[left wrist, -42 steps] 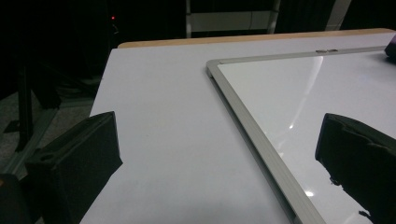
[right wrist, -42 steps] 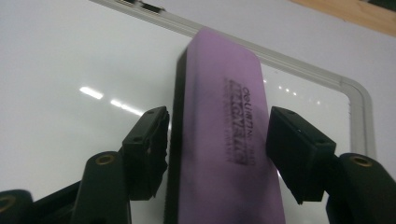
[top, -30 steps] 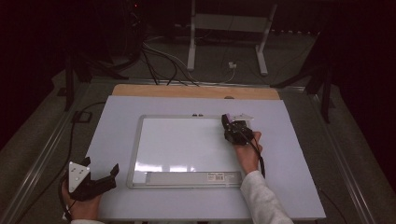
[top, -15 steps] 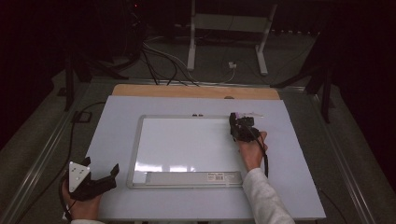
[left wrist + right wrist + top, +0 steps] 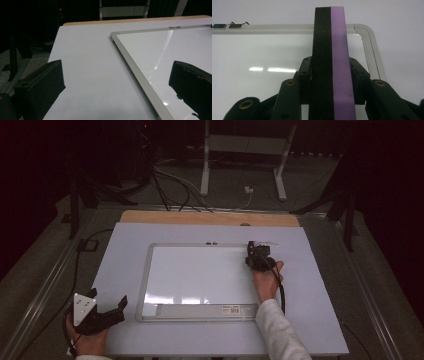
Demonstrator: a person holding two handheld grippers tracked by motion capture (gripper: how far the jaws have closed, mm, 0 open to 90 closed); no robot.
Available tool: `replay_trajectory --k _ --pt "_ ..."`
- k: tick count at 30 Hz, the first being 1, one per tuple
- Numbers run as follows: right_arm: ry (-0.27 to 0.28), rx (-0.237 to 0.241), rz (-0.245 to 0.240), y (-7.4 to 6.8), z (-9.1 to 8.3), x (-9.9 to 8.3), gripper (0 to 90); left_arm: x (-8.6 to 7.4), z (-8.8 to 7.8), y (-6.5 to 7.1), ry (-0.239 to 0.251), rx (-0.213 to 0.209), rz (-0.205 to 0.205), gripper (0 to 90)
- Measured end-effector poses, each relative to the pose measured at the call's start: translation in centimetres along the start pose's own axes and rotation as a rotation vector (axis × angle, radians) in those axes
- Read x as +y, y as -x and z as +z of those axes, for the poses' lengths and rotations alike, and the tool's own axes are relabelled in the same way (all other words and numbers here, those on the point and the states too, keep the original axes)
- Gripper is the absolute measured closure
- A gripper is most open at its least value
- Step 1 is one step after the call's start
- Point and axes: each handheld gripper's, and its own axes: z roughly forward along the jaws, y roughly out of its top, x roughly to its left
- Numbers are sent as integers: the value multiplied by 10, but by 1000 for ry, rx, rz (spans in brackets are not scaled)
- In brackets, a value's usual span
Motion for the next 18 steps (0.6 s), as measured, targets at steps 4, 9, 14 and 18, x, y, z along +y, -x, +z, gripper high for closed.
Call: replay_trajectory --k 4,9,14,18 --pt "3 22 -9 4 3 0 423 0 0 0 1 0 0 7" --pt "59 119 -18 10 -10 4 179 0 0 0 1 1 0 7" --pt "111 191 -73 15 -29 8 72 0 0 0 5 2 0 7" --pt "118 212 -116 21 -40 6 2 0 0 0 7 0 -2 7"
